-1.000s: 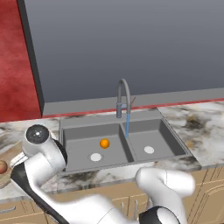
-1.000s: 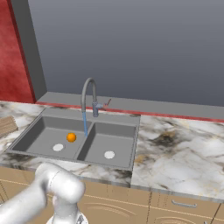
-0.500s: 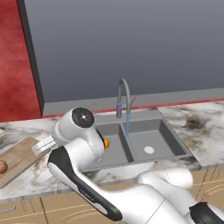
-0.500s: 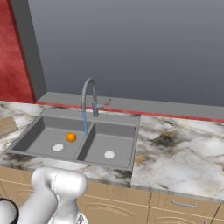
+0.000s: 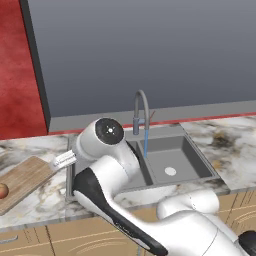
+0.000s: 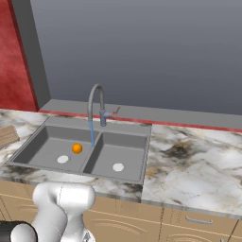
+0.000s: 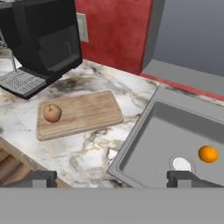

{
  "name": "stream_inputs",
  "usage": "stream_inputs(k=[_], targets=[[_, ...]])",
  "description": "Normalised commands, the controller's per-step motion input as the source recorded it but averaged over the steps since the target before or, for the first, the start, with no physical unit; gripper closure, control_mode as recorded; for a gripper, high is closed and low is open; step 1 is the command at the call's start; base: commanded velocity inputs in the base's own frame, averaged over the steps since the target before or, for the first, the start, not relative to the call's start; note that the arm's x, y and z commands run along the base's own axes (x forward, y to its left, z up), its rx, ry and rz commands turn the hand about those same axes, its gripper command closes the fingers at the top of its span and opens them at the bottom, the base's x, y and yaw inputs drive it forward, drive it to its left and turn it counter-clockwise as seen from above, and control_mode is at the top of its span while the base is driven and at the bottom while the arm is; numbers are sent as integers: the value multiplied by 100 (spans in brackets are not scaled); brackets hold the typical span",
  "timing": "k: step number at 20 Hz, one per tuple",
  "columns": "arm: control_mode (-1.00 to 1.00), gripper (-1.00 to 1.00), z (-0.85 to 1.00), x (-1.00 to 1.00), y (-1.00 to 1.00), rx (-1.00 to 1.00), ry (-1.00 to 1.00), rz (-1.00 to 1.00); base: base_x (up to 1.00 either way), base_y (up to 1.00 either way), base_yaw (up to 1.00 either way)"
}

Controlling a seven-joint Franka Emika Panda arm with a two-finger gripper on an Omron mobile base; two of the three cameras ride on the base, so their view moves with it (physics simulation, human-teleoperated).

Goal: Pick the peach, orange from the sink and place them on the cutting board to airdry. Then turn off the sink faucet.

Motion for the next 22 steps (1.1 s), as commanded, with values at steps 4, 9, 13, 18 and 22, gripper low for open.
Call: stream_inputs(k=[4, 9, 13, 18, 22], targets=[[-100, -100, 30, -30, -67, 0, 6, -15, 0, 0, 0], [-100, -100, 37, -22, -81, 0, 6, -11, 0, 0, 0], [-100, -100, 27, -1, -55, 0, 0, -1, 0, 0, 0], [-100, -100, 7, 1, -55, 0, 0, 0, 0, 0, 0], [-100, -100, 0, 2, -55, 0, 0, 0, 0, 0, 0]])
